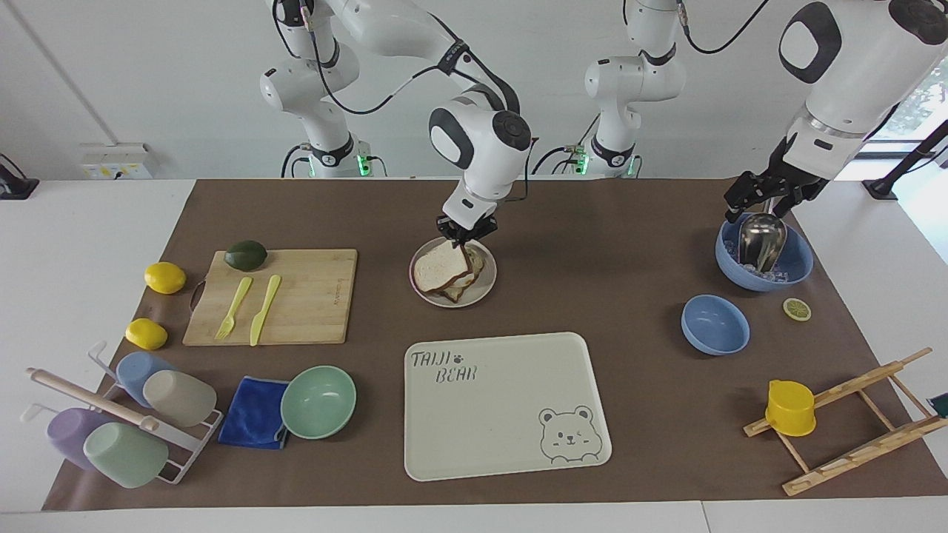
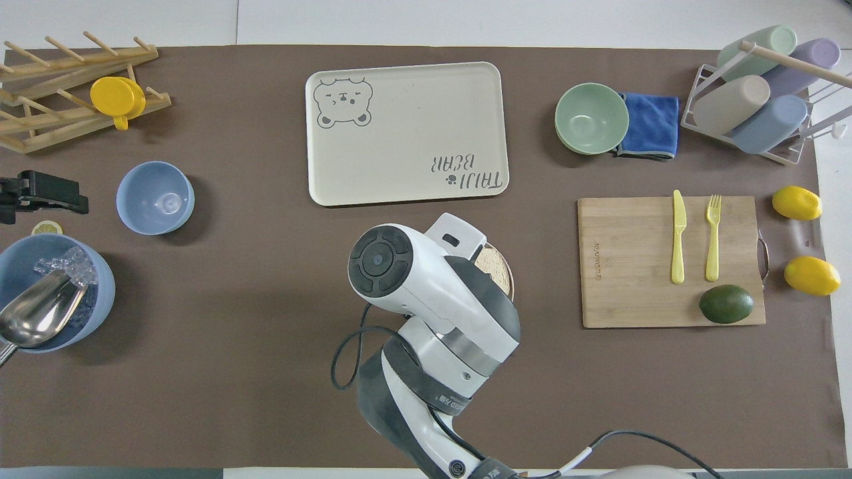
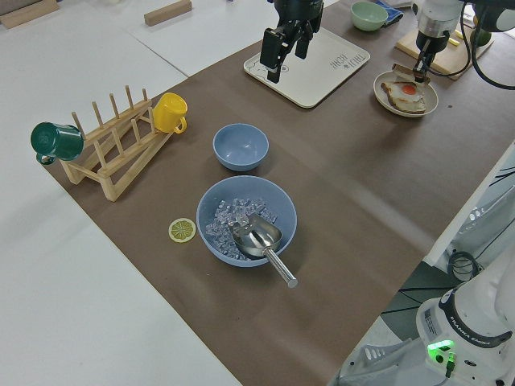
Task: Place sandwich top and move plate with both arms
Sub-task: 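Carry the bread slice over the egg plate with the right gripper, then release the bread onto the egg and withdraw the right gripper, then grasp the plate rim with the left gripper while the right gripper retracts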
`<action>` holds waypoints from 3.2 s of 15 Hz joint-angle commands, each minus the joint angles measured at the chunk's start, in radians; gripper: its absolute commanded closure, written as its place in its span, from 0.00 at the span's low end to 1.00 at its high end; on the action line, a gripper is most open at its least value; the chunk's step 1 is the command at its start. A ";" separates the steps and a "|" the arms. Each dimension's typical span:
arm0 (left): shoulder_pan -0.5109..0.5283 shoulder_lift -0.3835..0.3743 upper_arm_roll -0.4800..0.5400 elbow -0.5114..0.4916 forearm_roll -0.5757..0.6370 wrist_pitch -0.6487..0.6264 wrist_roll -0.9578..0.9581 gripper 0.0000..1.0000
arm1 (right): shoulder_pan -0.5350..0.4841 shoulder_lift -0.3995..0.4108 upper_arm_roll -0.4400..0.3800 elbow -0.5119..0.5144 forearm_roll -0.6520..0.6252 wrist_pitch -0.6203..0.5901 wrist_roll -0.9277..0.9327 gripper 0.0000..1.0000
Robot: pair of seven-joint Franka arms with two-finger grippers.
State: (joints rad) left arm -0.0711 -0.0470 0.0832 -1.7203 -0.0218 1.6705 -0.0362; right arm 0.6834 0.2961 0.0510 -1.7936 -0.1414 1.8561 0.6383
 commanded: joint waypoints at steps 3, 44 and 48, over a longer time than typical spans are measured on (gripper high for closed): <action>0.011 -0.034 -0.007 -0.039 -0.010 0.009 -0.001 0.00 | -0.016 -0.025 0.035 -0.073 0.049 0.112 0.063 1.00; -0.599 0.108 -0.017 -0.521 -0.379 0.736 -0.370 0.00 | -0.585 -0.276 -0.158 0.161 0.132 -0.394 -0.658 0.00; -0.630 0.168 -0.020 -0.521 -0.386 0.813 -0.372 0.00 | -0.594 -0.273 -0.132 0.157 0.128 -0.393 -0.654 0.00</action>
State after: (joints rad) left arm -0.6741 0.1026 0.0478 -2.2347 -0.3866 2.4420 -0.4004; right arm 0.0910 0.0077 -0.1019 -1.6603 -0.0004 1.4822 -0.0032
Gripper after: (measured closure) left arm 0.000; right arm 0.000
